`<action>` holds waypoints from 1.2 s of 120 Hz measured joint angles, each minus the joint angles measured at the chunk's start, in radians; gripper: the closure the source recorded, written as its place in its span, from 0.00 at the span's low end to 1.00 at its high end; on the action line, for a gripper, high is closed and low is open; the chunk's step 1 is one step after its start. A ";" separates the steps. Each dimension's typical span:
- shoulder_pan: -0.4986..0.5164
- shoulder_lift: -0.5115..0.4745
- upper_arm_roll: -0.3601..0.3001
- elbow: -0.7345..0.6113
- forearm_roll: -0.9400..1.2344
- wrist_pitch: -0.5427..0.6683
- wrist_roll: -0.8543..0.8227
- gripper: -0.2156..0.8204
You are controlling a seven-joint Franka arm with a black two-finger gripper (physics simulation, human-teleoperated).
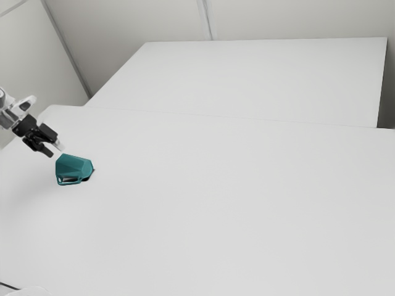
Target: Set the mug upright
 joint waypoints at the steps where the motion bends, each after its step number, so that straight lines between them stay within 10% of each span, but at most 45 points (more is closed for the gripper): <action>1: 0.001 0.004 0.002 0.005 -0.003 -0.004 0.005 0.21; 71: 0.073 0.284 0.046 0.299 -0.250 -0.145 0.209 0.21; 144: 0.074 0.312 0.049 0.253 -0.341 -0.180 0.247 0.21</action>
